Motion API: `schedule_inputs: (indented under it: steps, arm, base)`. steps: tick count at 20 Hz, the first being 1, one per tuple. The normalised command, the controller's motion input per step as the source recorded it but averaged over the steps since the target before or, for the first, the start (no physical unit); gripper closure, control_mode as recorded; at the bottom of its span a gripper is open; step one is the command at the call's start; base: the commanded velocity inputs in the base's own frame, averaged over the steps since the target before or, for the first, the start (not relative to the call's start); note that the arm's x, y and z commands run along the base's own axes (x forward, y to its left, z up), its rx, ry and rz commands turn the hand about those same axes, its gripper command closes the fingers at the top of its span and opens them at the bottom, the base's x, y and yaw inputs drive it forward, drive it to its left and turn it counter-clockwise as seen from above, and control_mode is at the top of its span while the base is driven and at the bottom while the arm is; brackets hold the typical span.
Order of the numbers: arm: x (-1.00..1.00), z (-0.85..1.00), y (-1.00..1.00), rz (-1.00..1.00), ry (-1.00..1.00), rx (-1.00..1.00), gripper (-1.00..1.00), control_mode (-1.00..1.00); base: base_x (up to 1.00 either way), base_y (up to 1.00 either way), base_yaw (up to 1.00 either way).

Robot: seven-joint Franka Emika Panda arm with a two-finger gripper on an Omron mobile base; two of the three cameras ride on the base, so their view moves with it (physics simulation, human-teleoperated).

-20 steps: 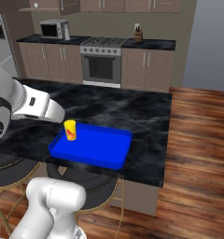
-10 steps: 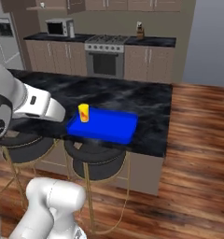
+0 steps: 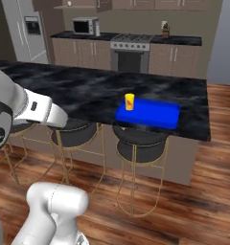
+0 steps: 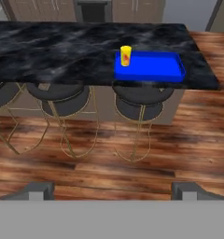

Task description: There is a tray on the dining counter. Grab the cup, mug, and pitcher and place them on the tray. The pitcher may be placed next to the tray if it cannot fit the tray.

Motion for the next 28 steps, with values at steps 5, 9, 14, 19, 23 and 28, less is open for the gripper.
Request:
schedule_inputs:
  steps: [5, 9, 14, 19, 23, 28]
  arm:
    - [0.0, 0.0, 0.0, 0.0, 0.0, 0.0, -1.0, 1.0]
    - [0.0, 0.0, 0.0, 0.0, 0.0, 0.0, -1.0, 1.0]
    - [0.0, 0.0, 0.0, 0.0, 0.0, 0.0, -1.0, 1.0]
    - [0.0, 0.0, 0.0, 0.0, 0.0, 0.0, -1.0, 1.0]
    - [0.0, 0.0, 0.0, 0.0, 0.0, 0.0, -1.0, 1.0]
    - [0.0, 0.0, 0.0, 0.0, 0.0, 0.0, -1.0, 1.0]
  base:
    - [0.03, 1.0, -0.06]
    - [0.22, 1.0, -0.13]
    - [0.19, 1.0, -0.14]
    - [0.03, 1.0, -0.12]
    - [0.0, 1.0, -0.04]
    - [-0.01, 1.0, 0.0]
